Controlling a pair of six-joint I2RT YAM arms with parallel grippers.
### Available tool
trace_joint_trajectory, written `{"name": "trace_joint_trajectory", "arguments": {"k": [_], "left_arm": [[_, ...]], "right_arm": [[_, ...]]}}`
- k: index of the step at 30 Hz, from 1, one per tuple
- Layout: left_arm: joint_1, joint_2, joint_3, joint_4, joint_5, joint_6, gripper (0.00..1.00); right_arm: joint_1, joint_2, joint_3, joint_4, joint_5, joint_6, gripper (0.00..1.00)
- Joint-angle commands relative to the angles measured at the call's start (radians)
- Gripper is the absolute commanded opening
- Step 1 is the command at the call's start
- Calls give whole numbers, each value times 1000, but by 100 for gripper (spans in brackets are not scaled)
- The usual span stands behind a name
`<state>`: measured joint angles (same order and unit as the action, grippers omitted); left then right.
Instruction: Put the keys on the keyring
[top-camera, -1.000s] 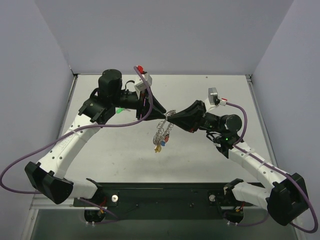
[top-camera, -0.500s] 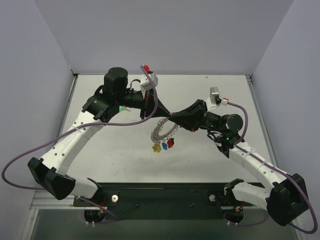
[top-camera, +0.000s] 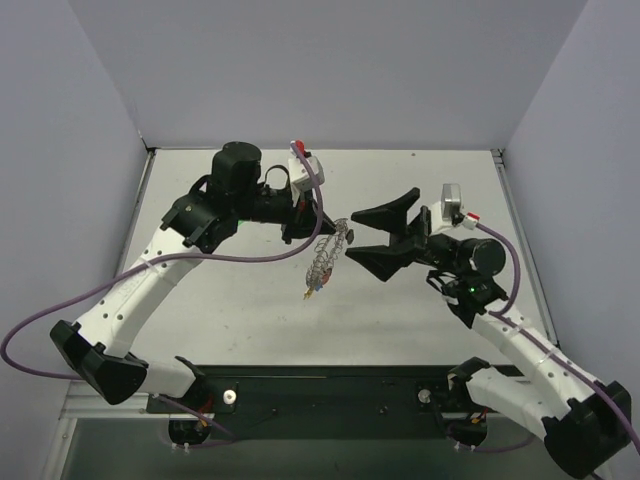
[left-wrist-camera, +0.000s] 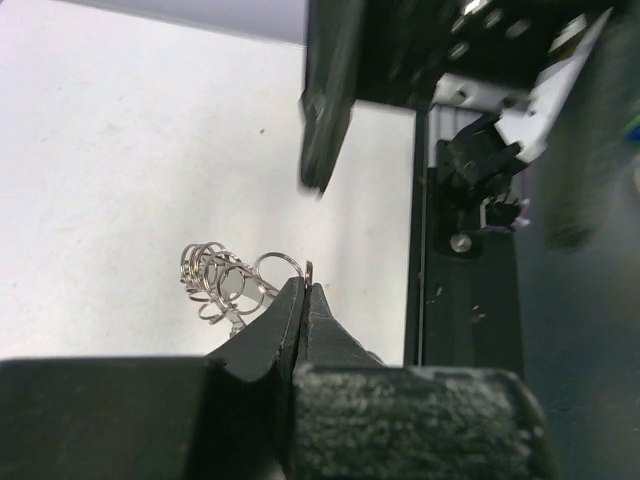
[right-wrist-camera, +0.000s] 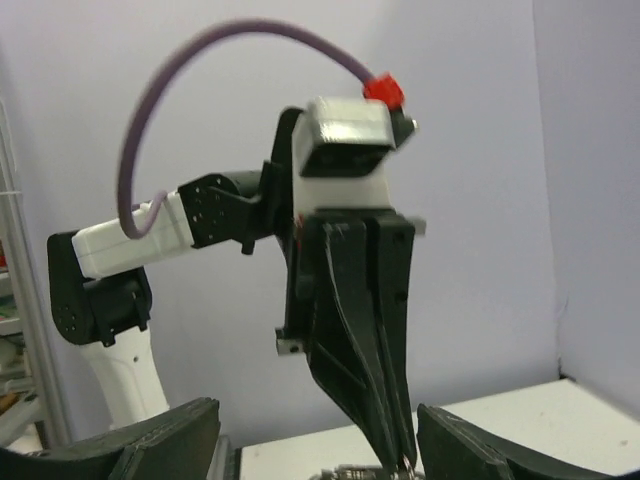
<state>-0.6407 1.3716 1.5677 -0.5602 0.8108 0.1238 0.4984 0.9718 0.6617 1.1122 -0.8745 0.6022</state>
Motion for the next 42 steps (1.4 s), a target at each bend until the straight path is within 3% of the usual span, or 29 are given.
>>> {"name": "trace_joint_trajectory", "arguments": {"k": [1,5,8,9,12,15,20,24,34,42], "left_arm": [[-14,-51,57,-59,-125,94,0],[-40,-46,95,-157,-214,160,0],[-71,-22,139,-240,-289,207,0],[-77,-11,150,-259,-327,227,0],[-109,-2,169,-303,-395,253,0],[-123,-8,167,-314,-435,258,0],[-126,-17,163,-288,-449,231,0],[-126,-34,149,-248,-491,186,0],[-128,-74,94,-165,-484,125,0],[-128,-74,86,-153,-472,116,0]], "right_arm": [[5,-111,101,-182,51,-228,83],[6,-93,223,-515,36,-317,86],[8,-55,285,-628,23,-337,86],[8,-45,294,-649,19,-341,93],[12,-13,318,-718,14,-377,100],[22,14,334,-770,12,-416,100],[69,50,351,-825,15,-447,91],[196,45,381,-959,162,-582,93],[321,-4,293,-921,583,-636,99],[325,4,256,-868,644,-656,100]]}}
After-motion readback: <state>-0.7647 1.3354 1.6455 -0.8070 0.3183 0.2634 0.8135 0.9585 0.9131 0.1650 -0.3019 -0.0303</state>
